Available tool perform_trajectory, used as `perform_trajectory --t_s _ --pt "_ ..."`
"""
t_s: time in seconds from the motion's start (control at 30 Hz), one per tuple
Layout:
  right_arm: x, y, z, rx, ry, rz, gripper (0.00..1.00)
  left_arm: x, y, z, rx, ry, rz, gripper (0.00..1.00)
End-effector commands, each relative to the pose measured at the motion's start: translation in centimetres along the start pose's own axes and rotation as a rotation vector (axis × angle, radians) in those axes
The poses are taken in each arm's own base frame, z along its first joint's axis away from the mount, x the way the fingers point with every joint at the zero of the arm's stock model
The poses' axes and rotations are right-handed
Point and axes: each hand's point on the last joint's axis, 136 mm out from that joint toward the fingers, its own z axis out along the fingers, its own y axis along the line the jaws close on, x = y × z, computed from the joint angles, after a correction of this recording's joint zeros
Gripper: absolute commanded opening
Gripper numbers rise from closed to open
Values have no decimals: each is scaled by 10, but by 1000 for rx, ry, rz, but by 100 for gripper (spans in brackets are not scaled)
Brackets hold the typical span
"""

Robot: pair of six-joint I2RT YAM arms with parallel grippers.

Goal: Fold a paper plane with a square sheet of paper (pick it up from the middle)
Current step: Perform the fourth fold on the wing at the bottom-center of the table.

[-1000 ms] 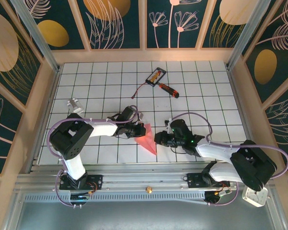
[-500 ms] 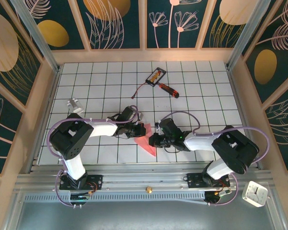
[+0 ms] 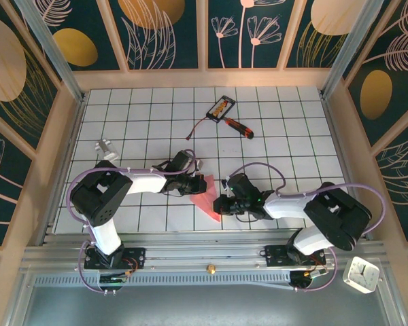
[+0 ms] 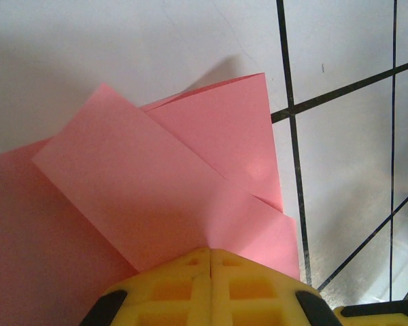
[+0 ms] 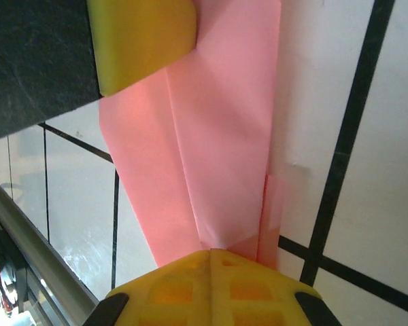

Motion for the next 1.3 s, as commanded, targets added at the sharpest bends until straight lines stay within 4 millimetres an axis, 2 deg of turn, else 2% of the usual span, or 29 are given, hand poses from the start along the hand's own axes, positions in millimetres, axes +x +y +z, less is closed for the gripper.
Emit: perform_trajectory --t_s 0.0,0.1,0.3,0.4,0.47,0.73,1.03,1.27 --pt "24 -15 -3 54 69 -1 3 22 47 6 -168 61 -38 0" --pt "24 -15 -8 63 73 -23 3 23 48 6 -171 62 -37 0" --pt "-8 23 -22 -16 -21 -75 3 24 49 7 -172 66 -41 0" --pt "-15 36 -22 -42 -28 -98 4 24 48 7 -170 66 -40 0" --pt "-15 38 -16 -42 -10 -107 4 23 48 7 -169 65 -40 0" --pt "-4 26 6 11 75 -116 3 23 48 7 -168 69 -37 0" --pt "11 2 6 78 121 -120 3 22 47 8 -169 69 -34 0" --pt "16 -3 6 87 141 -119 3 21 47 7 -172 69 -31 0"
